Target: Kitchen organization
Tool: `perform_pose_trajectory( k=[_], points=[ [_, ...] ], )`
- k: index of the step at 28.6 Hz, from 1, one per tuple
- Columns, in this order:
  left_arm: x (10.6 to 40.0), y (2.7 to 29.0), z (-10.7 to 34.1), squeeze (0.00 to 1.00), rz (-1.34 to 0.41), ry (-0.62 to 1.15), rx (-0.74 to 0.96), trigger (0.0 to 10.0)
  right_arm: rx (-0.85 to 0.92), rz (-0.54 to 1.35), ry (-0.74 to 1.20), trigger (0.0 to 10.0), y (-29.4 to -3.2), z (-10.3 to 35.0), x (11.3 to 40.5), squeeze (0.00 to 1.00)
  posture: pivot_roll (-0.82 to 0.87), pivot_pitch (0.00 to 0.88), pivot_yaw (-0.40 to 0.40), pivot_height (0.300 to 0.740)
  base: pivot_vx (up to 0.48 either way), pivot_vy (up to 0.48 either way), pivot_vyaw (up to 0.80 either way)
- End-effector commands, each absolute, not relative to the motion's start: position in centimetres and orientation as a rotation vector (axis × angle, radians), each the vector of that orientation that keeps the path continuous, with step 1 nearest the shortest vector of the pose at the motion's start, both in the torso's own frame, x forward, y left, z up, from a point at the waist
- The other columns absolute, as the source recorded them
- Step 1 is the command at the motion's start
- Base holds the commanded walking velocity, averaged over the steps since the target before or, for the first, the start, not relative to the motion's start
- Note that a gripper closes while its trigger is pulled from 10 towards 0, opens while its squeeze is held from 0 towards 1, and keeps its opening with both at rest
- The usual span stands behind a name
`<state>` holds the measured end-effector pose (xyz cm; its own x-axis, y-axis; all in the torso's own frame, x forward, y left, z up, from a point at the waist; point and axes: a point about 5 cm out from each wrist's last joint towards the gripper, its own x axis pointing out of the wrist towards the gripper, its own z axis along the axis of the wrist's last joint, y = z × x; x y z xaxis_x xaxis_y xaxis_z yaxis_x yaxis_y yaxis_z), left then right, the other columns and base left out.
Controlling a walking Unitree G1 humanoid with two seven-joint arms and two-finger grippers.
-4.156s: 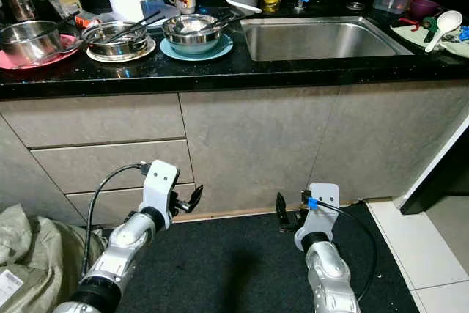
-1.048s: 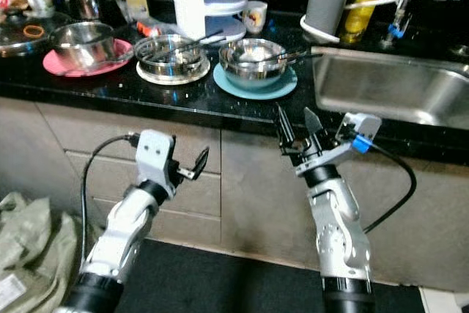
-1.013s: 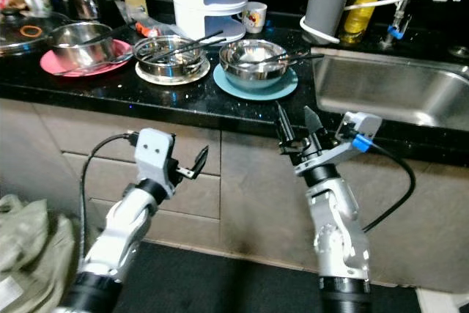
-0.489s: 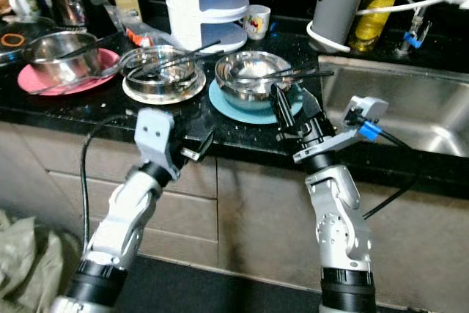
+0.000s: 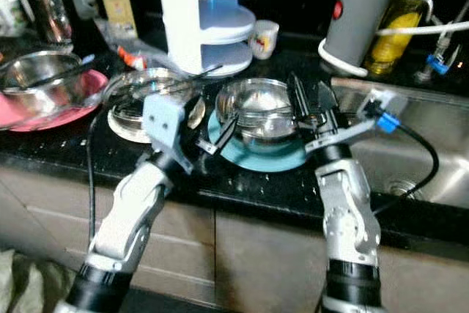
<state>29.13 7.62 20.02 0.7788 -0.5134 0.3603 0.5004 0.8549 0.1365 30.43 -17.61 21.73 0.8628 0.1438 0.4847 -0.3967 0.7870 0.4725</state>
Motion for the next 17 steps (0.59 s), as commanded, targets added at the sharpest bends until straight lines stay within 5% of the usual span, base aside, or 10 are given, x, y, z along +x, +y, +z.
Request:
perform_pose_trajectory(
  k=[1, 16, 17],
  points=[
    [28.8, 7.3, 19.1, 0.0, -0.577, -0.358, 0.034, 10.0, 0.622, 0.279, -0.464, 10.0, -18.3, 22.0, 30.3, 0.0, 0.09, 0.0, -0.101, 0.74, 0.0, 0.0, 0.0],
    [26.5, 5.5, 15.8, 0.0, -0.741, -0.242, 0.02, 10.0, 0.636, 0.208, -0.568, 10.0, -22.5, 24.3, 29.5, 0.0, 0.09, 0.0, -0.104, 0.74, 0.0, 0.0, 0.0],
    [26.0, 5.2, 15.4, 0.0, -0.772, -0.23, 0.021, 10.0, 0.628, 0.217, -0.58, 10.0, -23.3, 24.5, 29.0, 0.67, 0.09, 0.0, -0.104, 0.74, 0.0, 0.0, 0.0]
  ],
)
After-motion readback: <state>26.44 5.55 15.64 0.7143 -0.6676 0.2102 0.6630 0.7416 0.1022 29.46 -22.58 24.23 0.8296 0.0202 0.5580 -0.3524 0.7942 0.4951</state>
